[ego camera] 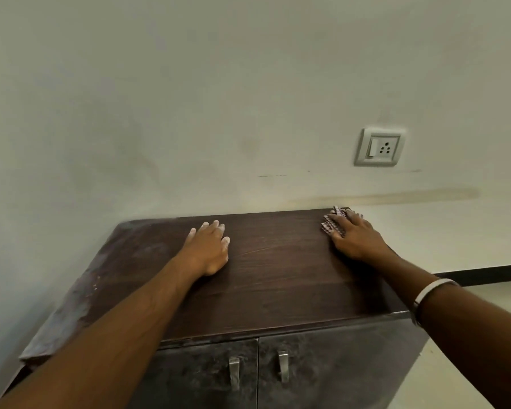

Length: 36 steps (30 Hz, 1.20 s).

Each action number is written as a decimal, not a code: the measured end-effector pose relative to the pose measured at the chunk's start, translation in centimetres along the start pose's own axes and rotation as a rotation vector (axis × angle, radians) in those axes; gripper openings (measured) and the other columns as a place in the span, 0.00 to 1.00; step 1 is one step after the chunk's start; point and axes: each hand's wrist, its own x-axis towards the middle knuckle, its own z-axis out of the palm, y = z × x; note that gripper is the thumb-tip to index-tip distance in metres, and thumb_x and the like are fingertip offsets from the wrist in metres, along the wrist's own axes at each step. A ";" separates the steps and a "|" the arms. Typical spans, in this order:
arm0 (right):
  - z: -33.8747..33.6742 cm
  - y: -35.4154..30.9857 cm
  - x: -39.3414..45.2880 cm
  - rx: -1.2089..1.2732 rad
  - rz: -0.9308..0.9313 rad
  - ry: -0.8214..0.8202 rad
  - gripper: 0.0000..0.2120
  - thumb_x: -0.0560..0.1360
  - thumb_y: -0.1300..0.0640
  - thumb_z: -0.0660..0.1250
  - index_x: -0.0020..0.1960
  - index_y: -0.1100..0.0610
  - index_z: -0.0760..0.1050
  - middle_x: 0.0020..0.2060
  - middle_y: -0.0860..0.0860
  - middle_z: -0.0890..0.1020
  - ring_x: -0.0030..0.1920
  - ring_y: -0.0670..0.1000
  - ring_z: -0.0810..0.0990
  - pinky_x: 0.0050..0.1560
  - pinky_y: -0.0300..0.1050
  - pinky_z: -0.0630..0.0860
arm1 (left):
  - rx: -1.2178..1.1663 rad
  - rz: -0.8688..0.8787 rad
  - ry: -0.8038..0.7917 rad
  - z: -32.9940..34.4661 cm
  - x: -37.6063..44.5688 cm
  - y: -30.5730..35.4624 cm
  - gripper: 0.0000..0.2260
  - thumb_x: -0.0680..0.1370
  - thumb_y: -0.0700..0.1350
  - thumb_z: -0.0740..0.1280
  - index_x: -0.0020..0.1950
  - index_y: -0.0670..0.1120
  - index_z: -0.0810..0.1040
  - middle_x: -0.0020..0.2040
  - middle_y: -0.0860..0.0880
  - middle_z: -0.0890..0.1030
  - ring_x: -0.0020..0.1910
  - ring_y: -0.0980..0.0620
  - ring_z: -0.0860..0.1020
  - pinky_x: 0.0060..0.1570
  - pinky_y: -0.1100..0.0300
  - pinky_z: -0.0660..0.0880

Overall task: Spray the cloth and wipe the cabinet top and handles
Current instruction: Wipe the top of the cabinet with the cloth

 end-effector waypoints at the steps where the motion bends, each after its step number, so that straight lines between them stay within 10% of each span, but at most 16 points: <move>1: 0.1 -0.2 0.0 -0.004 0.008 0.002 0.26 0.79 0.44 0.52 0.76 0.42 0.55 0.78 0.52 0.52 0.77 0.56 0.51 0.75 0.51 0.48 | 0.003 -0.001 -0.001 0.1 -0.2 -0.1 0.24 0.84 0.49 0.48 0.79 0.42 0.51 0.80 0.46 0.50 0.79 0.46 0.48 0.75 0.46 0.46; 19: 6.4 -28.9 -15.1 0.206 -0.654 -0.044 0.24 0.76 0.45 0.52 0.72 0.44 0.62 0.76 0.54 0.59 0.76 0.58 0.54 0.74 0.58 0.54 | 0.070 -0.265 0.028 -1.7 -10.9 -10.8 0.24 0.84 0.49 0.48 0.79 0.44 0.53 0.80 0.46 0.52 0.79 0.46 0.51 0.76 0.48 0.50; 36: -1.2 0.6 -14.2 0.064 -0.023 0.101 0.23 0.79 0.45 0.54 0.74 0.43 0.59 0.77 0.51 0.59 0.75 0.55 0.58 0.73 0.53 0.59 | -0.067 0.023 -0.031 1.3 -11.7 7.0 0.24 0.84 0.49 0.47 0.79 0.44 0.50 0.80 0.48 0.48 0.79 0.47 0.46 0.76 0.49 0.44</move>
